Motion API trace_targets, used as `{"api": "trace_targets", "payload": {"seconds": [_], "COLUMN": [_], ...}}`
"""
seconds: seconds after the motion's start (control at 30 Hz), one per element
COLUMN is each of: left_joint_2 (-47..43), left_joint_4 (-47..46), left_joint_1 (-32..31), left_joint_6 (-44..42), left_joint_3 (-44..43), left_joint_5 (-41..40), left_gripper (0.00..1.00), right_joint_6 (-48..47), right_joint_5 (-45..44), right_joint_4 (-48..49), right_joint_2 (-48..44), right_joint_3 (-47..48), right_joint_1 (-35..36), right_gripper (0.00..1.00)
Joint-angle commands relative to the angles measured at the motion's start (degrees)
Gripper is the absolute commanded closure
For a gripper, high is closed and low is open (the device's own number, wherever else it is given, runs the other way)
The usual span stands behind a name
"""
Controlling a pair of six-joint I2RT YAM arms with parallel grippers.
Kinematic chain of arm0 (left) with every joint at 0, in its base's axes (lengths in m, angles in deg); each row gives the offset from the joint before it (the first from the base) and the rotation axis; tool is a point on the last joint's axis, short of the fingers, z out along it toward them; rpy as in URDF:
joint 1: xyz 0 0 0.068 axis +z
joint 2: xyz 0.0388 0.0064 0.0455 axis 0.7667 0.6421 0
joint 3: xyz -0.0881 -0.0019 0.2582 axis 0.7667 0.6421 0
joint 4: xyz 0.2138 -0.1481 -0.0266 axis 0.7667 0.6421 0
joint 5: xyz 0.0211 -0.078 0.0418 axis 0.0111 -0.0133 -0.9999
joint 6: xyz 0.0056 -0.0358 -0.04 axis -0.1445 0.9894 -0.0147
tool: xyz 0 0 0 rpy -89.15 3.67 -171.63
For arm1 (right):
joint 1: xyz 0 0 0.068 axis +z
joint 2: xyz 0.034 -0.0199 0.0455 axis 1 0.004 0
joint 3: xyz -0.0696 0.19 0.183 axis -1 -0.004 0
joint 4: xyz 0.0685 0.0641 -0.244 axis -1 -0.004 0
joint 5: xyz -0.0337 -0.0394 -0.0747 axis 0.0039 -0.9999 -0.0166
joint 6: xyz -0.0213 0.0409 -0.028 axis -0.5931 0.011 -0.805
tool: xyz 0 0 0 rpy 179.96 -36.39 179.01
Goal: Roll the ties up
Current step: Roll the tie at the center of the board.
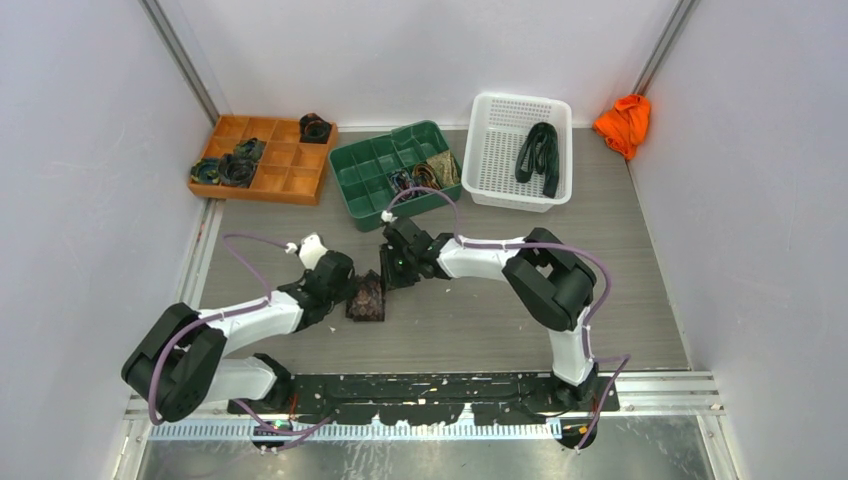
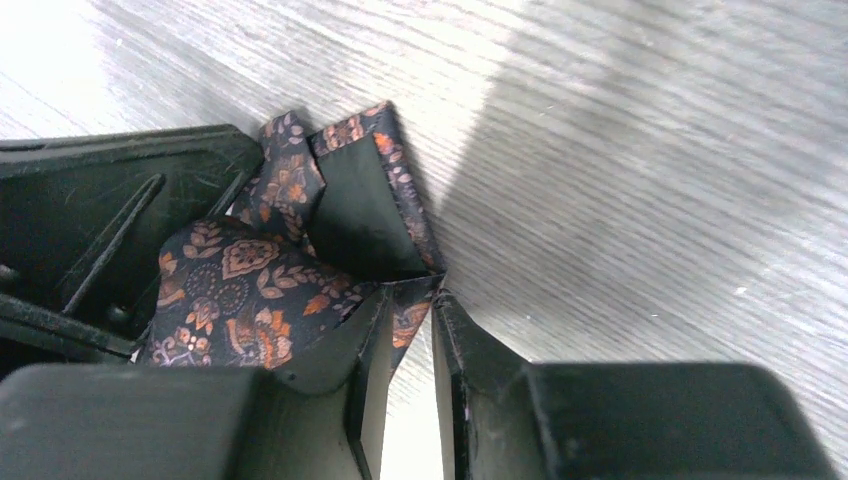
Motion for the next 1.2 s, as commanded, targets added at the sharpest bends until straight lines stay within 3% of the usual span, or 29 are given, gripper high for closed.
{"api": "trace_targets", "payload": {"seconds": [0.0,0.33,0.67,0.77,0.93,1.17], "left_joint_2": [0.5,-20.1,-32.4,-32.0,-23.7,-14.5], "left_joint_4": [11.3,27.6,29.2,26.0,20.0,14.1], "left_joint_1": [-0.1,-0.4,-1.8,-1.9,-3.2,-11.2], "left_joint_6": [2.0,7.8,11.9,12.2,13.1,17.8], "left_joint_3": [1.6,3.8,10.4,11.2,11.2,11.3], "left_joint_5": [0.4,0.3,7.1,8.4,10.0,9.2], "left_gripper": [1.00,1.00,1.00,1.00,1.00,1.00], "right_joint_6": [-1.1,3.2,1.9,0.5,-1.9,-0.8], "right_joint_5": [-2.7,-3.1,-6.1,-7.1,-5.8,-3.6], "right_joint_4": [-1.5,0.6,-1.8,-3.7,-6.9,-7.8], "right_joint_2": [-2.0,-13.1,-8.8,-8.1,-6.1,-3.8], "right_joint_3": [-0.7,-15.5,-11.1,-8.7,-3.6,1.5], "right_joint_1": [-1.2,1.2,6.9,6.9,7.6,12.1], "right_gripper": [0.73,0.76,0.80,0.80,0.80,0.80]}}
